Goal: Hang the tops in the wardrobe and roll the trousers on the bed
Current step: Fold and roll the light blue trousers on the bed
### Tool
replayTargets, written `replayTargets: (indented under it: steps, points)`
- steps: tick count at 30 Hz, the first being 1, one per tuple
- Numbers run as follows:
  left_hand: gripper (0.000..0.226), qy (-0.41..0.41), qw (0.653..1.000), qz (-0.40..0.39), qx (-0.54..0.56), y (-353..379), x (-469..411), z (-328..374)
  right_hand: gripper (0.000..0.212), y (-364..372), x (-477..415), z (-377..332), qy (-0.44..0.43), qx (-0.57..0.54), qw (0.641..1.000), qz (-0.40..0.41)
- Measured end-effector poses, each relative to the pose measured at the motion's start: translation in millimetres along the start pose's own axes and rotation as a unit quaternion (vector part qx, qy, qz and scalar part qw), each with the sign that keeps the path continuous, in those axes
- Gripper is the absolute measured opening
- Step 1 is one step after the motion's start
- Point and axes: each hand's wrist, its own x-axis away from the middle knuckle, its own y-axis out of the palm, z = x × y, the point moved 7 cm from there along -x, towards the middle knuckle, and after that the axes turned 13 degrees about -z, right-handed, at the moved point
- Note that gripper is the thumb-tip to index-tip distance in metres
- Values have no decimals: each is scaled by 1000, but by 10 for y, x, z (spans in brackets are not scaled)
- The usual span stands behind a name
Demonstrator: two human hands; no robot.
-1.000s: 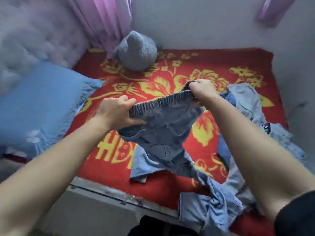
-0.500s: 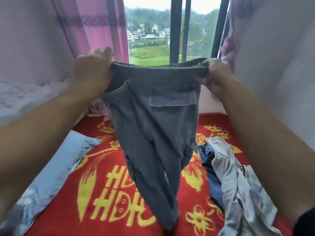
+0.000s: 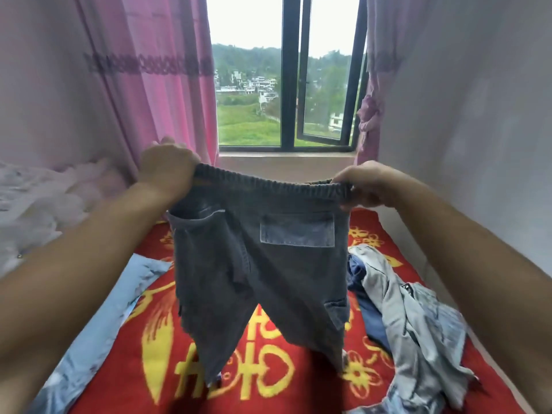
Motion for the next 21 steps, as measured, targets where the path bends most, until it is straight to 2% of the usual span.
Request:
replayTargets:
  steps: [2,3,5,7,11,13,15,17,19,21]
  points:
    - [9,2,999,-30,20,217,85,27,17,103,-35,121,54,125,991,15]
    - [13,0,999,-40,26,335,127,31,20,133,-60,159,70,196,977,36]
    - [31,-7,997,-60,40,571,217,25,23,184,-50,186,83,337,932,104]
    - [51,-31,991,-88,97,803,304,-6,22,302,-113,284,85,366,918,124]
    - [80,-58,964,-203,159,1325,489,49,21,584,-368,528,65,292,945,132]
    - [82,-31,941,-287,175,1629,643,171,21,716,-471,655,58,234,964,115]
    - [79,-1,902,-359,241,1930,826,297,15,813,-558,824,53,140,984,97]
    - [69,38,836,-422,348,2159,984,440,12,884,-623,977,43,32,995,82]
    - [43,55,781,-474,403,2301,1083,541,23,943,-695,1097,38,-57,995,72]
    - [21,68,769,-489,406,2353,1100,620,29,996,-757,1202,39,-135,987,76]
